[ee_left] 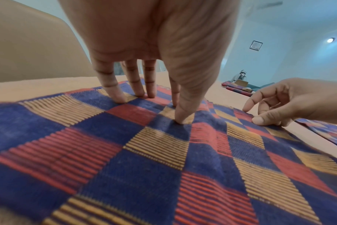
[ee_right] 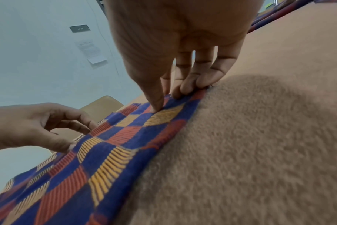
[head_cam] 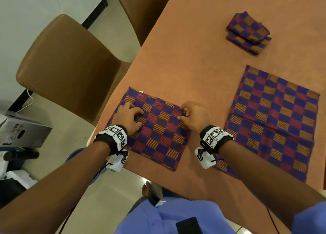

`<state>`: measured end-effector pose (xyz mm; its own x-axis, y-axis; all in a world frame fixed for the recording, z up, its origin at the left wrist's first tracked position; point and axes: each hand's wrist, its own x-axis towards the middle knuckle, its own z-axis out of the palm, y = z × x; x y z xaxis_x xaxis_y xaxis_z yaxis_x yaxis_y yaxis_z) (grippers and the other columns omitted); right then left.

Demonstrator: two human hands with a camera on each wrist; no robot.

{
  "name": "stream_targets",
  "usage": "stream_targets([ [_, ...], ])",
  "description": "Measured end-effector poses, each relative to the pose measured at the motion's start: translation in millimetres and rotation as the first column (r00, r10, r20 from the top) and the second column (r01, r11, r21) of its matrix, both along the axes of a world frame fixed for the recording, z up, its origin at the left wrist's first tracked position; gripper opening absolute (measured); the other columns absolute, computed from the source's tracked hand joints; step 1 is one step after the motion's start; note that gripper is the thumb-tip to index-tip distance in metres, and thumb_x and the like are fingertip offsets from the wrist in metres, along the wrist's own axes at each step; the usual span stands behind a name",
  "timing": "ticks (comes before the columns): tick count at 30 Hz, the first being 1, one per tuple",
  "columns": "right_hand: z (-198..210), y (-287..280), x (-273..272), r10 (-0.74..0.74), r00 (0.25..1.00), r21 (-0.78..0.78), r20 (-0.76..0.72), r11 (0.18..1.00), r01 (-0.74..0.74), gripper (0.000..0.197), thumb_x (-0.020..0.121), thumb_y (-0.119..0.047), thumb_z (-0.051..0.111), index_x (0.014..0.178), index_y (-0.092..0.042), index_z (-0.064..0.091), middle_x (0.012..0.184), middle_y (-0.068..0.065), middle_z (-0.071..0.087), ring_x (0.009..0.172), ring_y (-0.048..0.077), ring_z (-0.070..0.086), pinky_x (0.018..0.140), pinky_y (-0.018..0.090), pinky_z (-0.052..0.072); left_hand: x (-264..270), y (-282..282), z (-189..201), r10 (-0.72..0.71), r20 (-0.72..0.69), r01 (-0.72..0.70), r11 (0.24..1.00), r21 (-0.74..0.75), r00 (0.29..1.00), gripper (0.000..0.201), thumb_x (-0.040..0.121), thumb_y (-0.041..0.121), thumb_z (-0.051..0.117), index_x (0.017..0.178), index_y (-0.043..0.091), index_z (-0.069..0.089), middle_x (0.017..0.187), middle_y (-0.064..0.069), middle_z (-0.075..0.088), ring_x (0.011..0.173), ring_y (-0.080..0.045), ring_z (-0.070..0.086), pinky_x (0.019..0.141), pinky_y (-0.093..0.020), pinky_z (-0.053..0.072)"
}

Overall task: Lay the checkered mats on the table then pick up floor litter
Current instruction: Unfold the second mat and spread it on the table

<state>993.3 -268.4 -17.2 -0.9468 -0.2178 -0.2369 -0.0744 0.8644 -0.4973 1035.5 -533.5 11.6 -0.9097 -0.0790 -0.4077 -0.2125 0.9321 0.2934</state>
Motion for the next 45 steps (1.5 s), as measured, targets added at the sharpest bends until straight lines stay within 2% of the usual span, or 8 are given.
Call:
stream_targets([
  [5,6.8,-0.8,-5.8,-0.022,0.999,0.019,0.034,1.0,0.022,0.025,0.074,-0.042,0.08,0.089,-0.027,0.067,0.08,-0.01,0.06,0.074,0.012,0.058,0.053,0.023,0.037,-0.4,5.1,1.6,0.035,0.008,-0.035,0.999,-0.003,0.999,0.042,0.073,0.029,0.076,0.112,0.031,0.061,0.125,0.0,0.045,0.117,-0.026,0.04,0.093,-0.044,0.045],
  [12,9.7,-3.3,-7.8,-0.068,0.991,0.01,0.118,0.998,0.068,0.022,0.074,-0.039,0.081,0.068,-0.021,0.07,0.065,-0.009,0.067,0.06,0.008,0.062,0.046,0.024,0.046,2.1,8.5,3.6,0.051,0.003,-0.051,0.999,-0.006,0.999,0.043,0.073,0.03,0.075,0.114,0.03,0.061,0.125,0.0,0.044,0.118,-0.026,0.04,0.094,-0.046,0.045],
  [19,19.7,-3.8,0.8,-0.099,0.995,0.063,0.027,0.993,0.097,0.028,0.074,-0.043,0.08,0.085,-0.021,0.066,0.079,-0.007,0.062,0.069,0.01,0.056,0.046,0.019,0.033,3.6,10.1,4.4,0.061,0.006,-0.061,0.998,-0.004,0.998,0.045,0.073,0.03,0.075,0.115,0.03,0.059,0.127,0.0,0.044,0.12,-0.027,0.039,0.096,-0.047,0.044],
  [23,22.2,-5.2,4.5,-0.139,0.99,0.125,0.025,0.983,0.135,0.032,0.073,-0.049,0.077,0.089,-0.025,0.063,0.078,-0.01,0.057,0.071,0.011,0.057,0.052,0.022,0.042,3.8,10.2,3.9,0.065,0.005,-0.065,0.998,0.007,0.998,0.045,0.073,0.03,0.075,0.115,0.03,0.059,0.127,0.0,0.044,0.12,-0.027,0.039,0.096,-0.048,0.044],
  [29,19.3,-5.6,1.0,-0.082,0.982,0.135,0.168,0.989,0.059,0.023,0.073,-0.036,0.074,0.066,-0.018,0.061,0.063,-0.005,0.058,0.063,0.017,0.059,0.049,0.024,0.042,3.6,10.6,3.8,0.062,0.01,-0.062,0.998,-0.003,0.998,0.045,0.074,0.031,0.074,0.116,0.031,0.058,0.127,0.001,0.043,0.12,-0.027,0.039,0.096,-0.048,0.044],
  [38,56.0,-4.7,-47.9,0.291,0.947,-0.336,0.137,0.913,-0.232,0.018,0.078,-0.025,0.075,0.073,-0.017,0.059,0.073,-0.004,0.062,0.068,0.013,0.057,0.059,0.025,0.041,14.2,8.9,11.2,0.156,-0.369,-0.088,0.977,0.194,0.916,0.027,0.073,0.011,0.061,0.096,0.022,0.069,0.108,0.001,0.057,0.107,-0.024,0.051,0.092,-0.045,0.043],
  [42,67.9,16.7,-140.8,-0.067,0.991,-0.431,0.117,0.895,0.112,0.025,0.07,-0.032,0.074,0.071,-0.027,0.049,0.071,0.009,0.065,0.062,0.016,0.06,0.059,0.03,0.048,12.2,9.5,31.0,0.233,-0.548,-0.13,0.967,0.22,0.804,0.024,0.075,0.02,0.058,0.096,0.022,0.07,0.118,-0.004,0.056,0.114,-0.024,0.045,0.098,-0.035,0.033],
  [45,78.5,46.0,-185.9,-0.395,0.916,-0.382,0.066,0.839,0.389,0.026,0.068,-0.038,0.073,0.089,-0.03,0.058,0.094,0.006,0.07,0.082,0.019,0.065,0.083,0.042,0.055,6.9,16.2,48.3,0.252,-0.589,-0.16,0.966,0.204,0.768,0.022,0.079,0.026,0.059,0.099,0.022,0.067,0.124,-0.006,0.052,0.12,-0.025,0.042,0.098,-0.035,0.032],
])
